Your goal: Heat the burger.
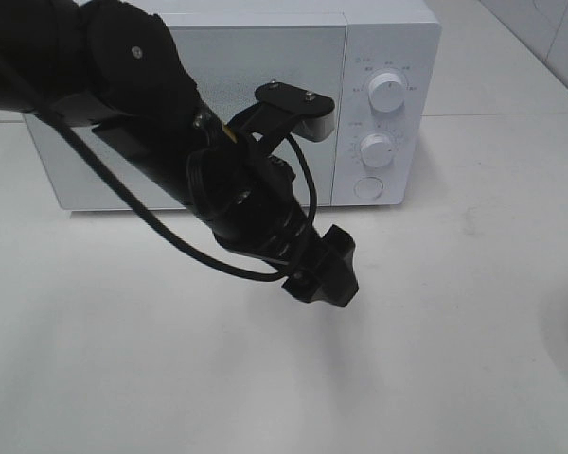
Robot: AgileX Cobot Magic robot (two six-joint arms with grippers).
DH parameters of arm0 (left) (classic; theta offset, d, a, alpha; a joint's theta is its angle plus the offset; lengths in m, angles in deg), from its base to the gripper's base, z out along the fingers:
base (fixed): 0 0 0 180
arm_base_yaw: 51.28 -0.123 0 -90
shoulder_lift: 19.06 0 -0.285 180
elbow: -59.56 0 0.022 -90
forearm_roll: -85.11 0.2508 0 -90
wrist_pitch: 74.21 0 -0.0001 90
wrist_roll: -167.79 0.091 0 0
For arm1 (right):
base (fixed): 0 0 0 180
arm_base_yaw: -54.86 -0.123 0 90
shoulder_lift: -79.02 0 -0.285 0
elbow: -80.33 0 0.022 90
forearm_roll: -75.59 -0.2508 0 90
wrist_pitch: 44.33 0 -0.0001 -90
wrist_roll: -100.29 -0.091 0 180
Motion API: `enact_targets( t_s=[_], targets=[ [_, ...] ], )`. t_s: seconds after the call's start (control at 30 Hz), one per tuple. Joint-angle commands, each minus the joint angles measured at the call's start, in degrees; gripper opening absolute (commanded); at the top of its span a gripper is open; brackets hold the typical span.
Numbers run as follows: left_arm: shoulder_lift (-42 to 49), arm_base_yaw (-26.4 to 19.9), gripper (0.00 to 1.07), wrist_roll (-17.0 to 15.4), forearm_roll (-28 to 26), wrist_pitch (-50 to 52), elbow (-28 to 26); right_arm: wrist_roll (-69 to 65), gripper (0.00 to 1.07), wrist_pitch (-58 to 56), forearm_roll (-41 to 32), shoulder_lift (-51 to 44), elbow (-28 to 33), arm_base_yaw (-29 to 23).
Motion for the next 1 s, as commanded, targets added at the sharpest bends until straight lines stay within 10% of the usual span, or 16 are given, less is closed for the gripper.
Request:
enact_targets(
  t_s=[0.03, 0.3, 1.0],
  targets=[
    [2.3, -1.4, 0.98, -8.5, 6.0, -8.5, -0.5, 0.5, 0.76, 0.6, 0.0, -1.7, -0.1, 0.5],
    [5.9, -6.2, 0.98, -18.4, 14.6, -20.3, -0.5, 0.5, 0.76, 0.6, 0.0, -1.7, -0.1, 0.5],
    [22.5, -34.1, 0.98, -19.6, 19.0, -35.7, 0.2, 0.5, 0.76, 0.6, 0.0, -1.7, -0.1, 0.5]
  ],
)
